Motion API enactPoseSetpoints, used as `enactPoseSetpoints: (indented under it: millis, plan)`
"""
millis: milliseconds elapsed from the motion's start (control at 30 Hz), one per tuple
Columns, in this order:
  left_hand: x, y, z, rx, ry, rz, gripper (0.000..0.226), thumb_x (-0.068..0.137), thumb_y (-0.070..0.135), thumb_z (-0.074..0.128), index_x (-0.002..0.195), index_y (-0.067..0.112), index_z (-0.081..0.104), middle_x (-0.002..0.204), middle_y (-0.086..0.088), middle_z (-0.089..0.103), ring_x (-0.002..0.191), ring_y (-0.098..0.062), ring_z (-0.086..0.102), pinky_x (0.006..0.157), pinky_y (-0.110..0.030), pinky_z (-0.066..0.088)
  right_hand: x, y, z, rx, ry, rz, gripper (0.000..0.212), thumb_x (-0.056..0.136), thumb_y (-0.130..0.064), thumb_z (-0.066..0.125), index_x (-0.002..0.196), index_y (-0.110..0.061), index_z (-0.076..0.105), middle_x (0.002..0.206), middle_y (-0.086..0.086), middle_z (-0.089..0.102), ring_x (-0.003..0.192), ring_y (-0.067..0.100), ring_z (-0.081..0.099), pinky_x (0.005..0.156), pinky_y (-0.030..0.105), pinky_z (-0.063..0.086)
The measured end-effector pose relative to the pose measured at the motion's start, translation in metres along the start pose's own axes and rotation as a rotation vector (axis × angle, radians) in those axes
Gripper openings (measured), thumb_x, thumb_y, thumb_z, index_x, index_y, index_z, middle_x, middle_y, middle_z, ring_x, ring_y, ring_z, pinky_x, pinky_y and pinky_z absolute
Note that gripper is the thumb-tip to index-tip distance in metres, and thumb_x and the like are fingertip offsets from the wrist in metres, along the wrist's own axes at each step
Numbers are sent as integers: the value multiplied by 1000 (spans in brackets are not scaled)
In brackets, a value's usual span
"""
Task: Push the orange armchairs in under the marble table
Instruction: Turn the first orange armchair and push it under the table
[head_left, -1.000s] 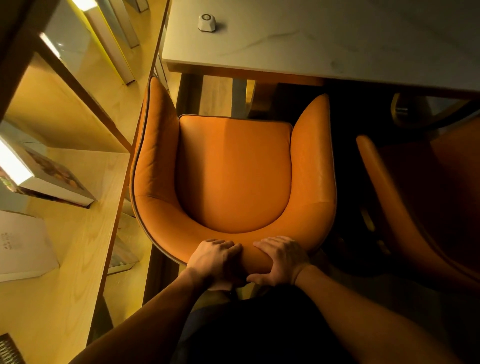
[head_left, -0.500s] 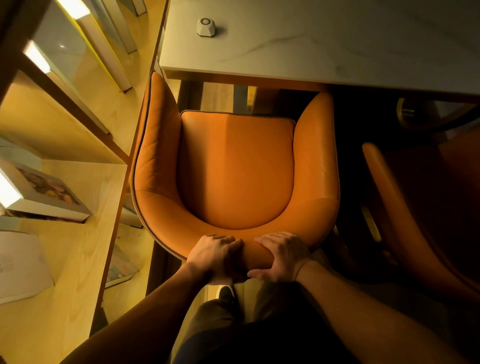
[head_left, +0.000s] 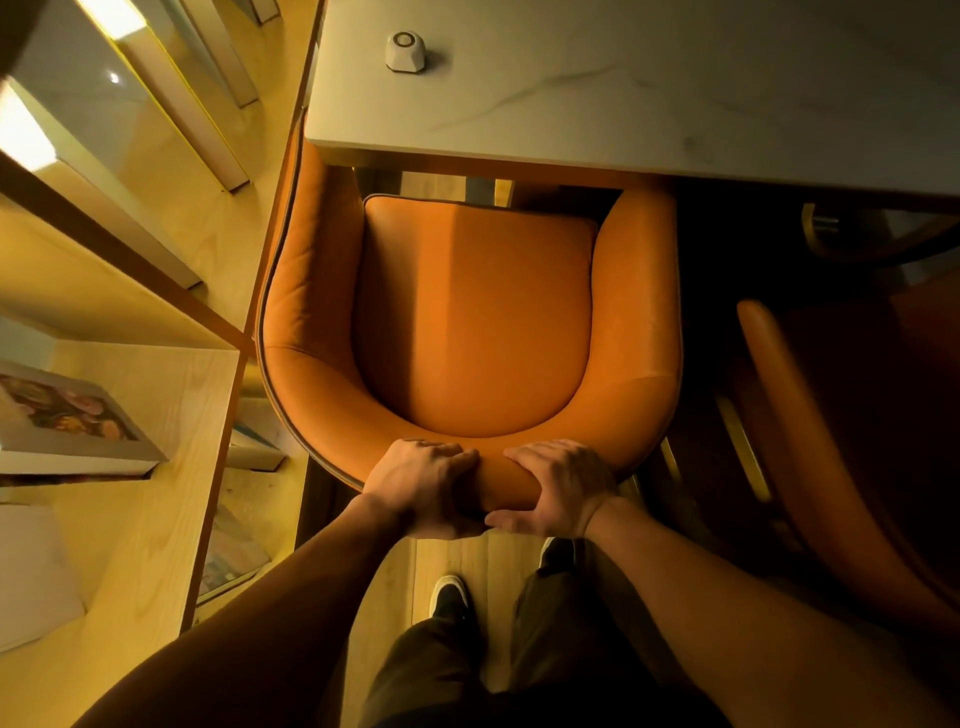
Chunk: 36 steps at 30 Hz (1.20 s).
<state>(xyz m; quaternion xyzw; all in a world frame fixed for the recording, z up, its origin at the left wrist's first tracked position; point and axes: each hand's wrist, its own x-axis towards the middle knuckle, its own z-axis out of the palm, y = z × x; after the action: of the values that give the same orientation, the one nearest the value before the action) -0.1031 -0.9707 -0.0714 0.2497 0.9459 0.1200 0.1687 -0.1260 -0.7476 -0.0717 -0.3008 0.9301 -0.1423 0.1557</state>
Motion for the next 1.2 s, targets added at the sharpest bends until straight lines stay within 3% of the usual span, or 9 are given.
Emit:
enactPoseSetpoints:
  millis: [433,567,667,767,900,1033,1200]
  plan:
    - [10,-7,-6,-14,13,-18,84,63,86,46,119,26,61,105,2,71,89,-23,70,82,-36,57,11,6,-4,0,-7,-2,95,71,-91,36,119,-14,63,110,7,71,97,24,66,86,38,53]
    - [14,-6,-7,4,-61,-53,93,57,91,42,127,30,54,119,4,67,108,-23,64,102,-44,43,10,6,-4,-29,-24,-13,97,72,-92,33,121,-13,61,112,8,70,98,25,65,87,39,52]
    - [17,-4,-8,27,-140,-101,101,54,93,41,136,33,45,131,3,61,124,-28,54,111,-52,30,10,9,-3,-103,-101,-60,100,72,-91,32,130,-12,53,121,8,64,106,26,61,93,41,48]
    - [15,-1,-9,64,-140,-117,98,56,95,41,135,36,41,126,5,61,117,-25,56,110,-54,29,8,13,-2,-165,-167,-150,94,76,-81,47,138,-11,42,132,10,57,117,29,56,101,46,44]
    - [14,0,-8,96,-150,-122,98,58,93,43,137,36,38,127,4,60,117,-26,56,110,-57,28,8,12,0,-206,-260,-102,95,78,-79,45,149,-19,28,148,12,44,136,38,39,113,53,30]
    - [18,-3,-11,68,-159,-89,97,59,93,42,135,32,42,120,3,63,103,-24,61,97,-41,44,9,14,-2,-145,-214,-130,89,77,-74,55,142,-14,44,125,13,61,109,36,59,96,50,48]
    - [23,-8,-16,58,-151,-56,94,59,92,44,128,28,48,110,2,65,93,-25,63,89,-36,47,15,17,-5,-119,-229,-142,87,78,-73,55,140,-12,47,123,16,63,106,37,61,93,48,49]
